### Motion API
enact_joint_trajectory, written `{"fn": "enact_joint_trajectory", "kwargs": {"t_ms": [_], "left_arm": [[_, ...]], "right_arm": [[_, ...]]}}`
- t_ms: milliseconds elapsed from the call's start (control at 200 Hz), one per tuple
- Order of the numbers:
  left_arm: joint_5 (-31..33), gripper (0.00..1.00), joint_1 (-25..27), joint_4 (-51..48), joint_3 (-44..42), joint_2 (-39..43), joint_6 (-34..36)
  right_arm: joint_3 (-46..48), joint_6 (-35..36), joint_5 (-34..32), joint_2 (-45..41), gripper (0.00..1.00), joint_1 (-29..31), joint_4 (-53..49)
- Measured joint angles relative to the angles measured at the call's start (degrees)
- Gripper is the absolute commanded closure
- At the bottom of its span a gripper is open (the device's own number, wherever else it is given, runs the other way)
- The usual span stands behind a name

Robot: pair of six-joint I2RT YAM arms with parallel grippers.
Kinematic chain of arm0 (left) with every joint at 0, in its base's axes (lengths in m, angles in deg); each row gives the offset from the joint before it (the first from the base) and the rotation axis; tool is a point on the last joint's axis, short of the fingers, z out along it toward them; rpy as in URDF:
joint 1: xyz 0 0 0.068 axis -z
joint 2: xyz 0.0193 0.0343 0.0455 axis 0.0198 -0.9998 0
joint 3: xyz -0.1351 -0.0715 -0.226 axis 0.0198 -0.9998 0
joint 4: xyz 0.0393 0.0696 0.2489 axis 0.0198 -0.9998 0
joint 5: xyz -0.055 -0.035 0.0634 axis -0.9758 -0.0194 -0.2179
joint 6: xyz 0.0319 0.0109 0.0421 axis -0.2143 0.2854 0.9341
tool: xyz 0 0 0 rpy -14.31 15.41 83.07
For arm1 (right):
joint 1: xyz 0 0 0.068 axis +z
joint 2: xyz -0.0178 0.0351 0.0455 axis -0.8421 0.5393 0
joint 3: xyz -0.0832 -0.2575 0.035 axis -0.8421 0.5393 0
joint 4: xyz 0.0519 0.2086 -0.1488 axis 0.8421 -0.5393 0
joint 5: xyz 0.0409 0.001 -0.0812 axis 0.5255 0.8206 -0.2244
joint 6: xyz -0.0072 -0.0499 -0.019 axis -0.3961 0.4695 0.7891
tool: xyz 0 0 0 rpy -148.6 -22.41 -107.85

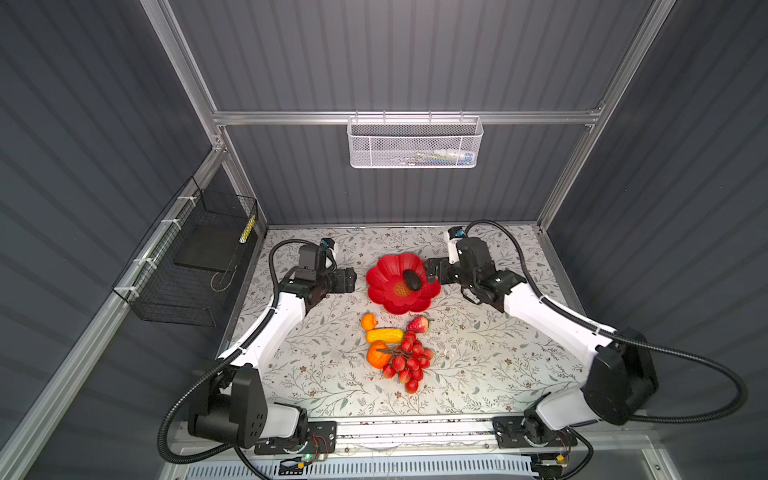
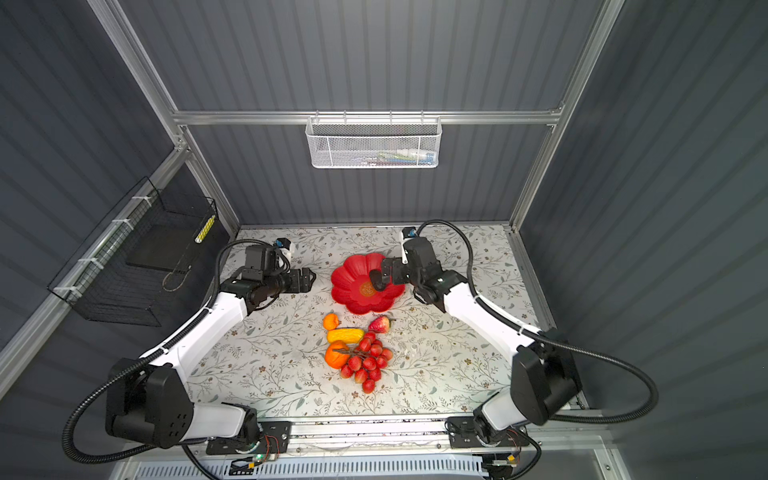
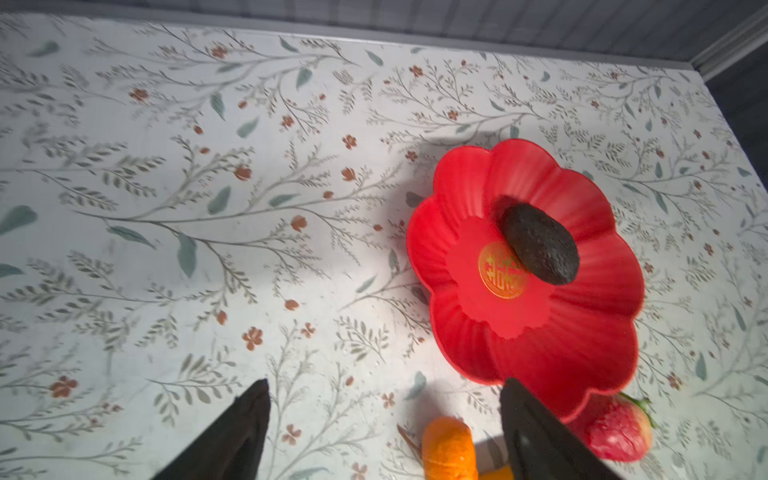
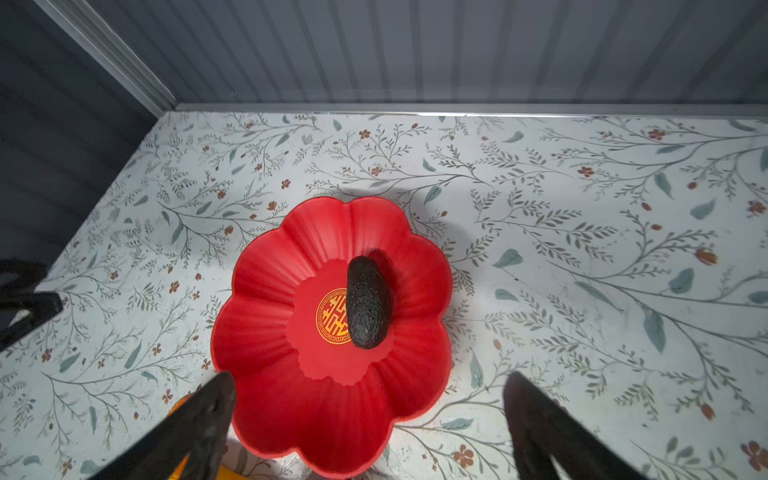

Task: Place and organize the fake fruits in the fruit bowl
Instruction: 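Reach the left gripper to the small orange tangerine while the right gripper withdraws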

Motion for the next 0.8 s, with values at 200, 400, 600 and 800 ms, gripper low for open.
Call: {"fn": "enact_joint_trajectory", "kwargs": {"t_ms": [200,400,600,800], "left_arm": [[-1.7,0.16,3.7,-2.6,-5.6,1.2,-4.2],[-1.4,0.18,10.8,-3.9,-10.1,1.1,-8.8],[-0.4,0.2,12.9,-1.9,-10.4,-1.6,-11.5],[0.0,0.26,13.2,0.4,-10.3,-7.2,-12.3]], "right_arm": [[9.5,-3.2,1.0,-5.8,0.01,-3.5,2.6],[10.9,-4.3,1.9,-7.8,0.01,-6.0,3.6],[11.5,-4.9,3.2,-8.3,0.01,-6.7,4.7],[13.3,-5.3,3.5,-9.2,0.01,-7.0,4.9]]}}
